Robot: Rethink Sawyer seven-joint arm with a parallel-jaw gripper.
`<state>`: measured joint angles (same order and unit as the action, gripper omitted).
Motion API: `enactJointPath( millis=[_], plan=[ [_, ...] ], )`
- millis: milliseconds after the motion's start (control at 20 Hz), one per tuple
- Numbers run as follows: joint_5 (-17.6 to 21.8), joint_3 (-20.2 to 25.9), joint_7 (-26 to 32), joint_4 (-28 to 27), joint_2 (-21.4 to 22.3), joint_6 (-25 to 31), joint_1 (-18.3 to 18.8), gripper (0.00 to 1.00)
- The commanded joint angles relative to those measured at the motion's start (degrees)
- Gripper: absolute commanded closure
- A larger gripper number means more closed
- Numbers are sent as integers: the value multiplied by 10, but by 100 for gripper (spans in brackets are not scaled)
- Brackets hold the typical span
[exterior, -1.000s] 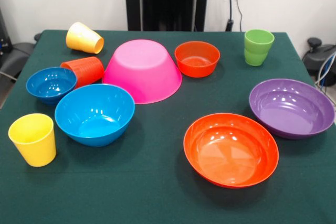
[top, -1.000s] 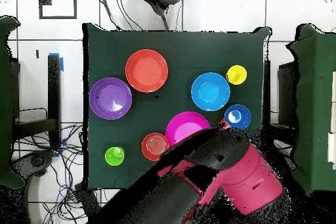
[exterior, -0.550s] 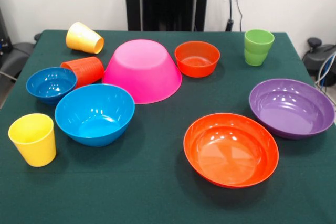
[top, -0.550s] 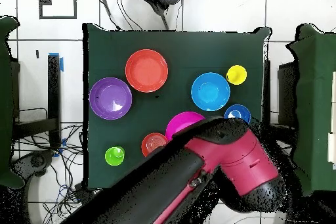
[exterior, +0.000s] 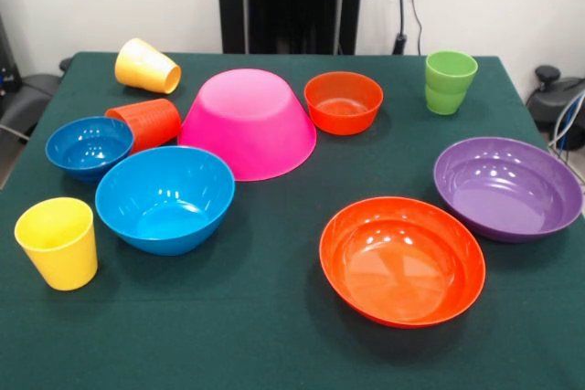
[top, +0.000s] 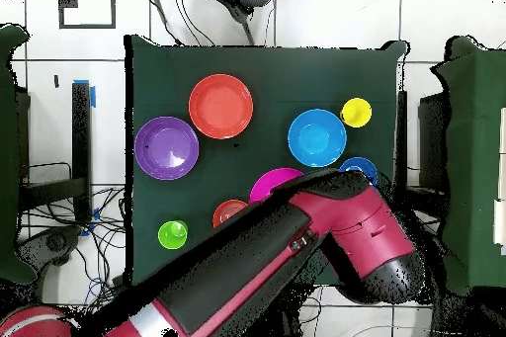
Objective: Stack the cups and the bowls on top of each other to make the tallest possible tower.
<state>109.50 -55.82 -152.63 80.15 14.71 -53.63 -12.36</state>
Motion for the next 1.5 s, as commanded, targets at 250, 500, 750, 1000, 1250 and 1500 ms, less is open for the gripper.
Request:
enactJointPath(
  millis=[250,500,750,1000,1250,1500],
  plan=[
    [-53,138,80,24,-63,118,35,0],
    [-49,145,88,25,-55,100,47,0],
    [-46,144,79,24,-52,97,52,0],
    [-46,146,77,22,-52,98,54,0],
    [-44,147,75,19,-50,92,57,0],
    [-45,153,79,15,-42,81,65,0]
  ],
)
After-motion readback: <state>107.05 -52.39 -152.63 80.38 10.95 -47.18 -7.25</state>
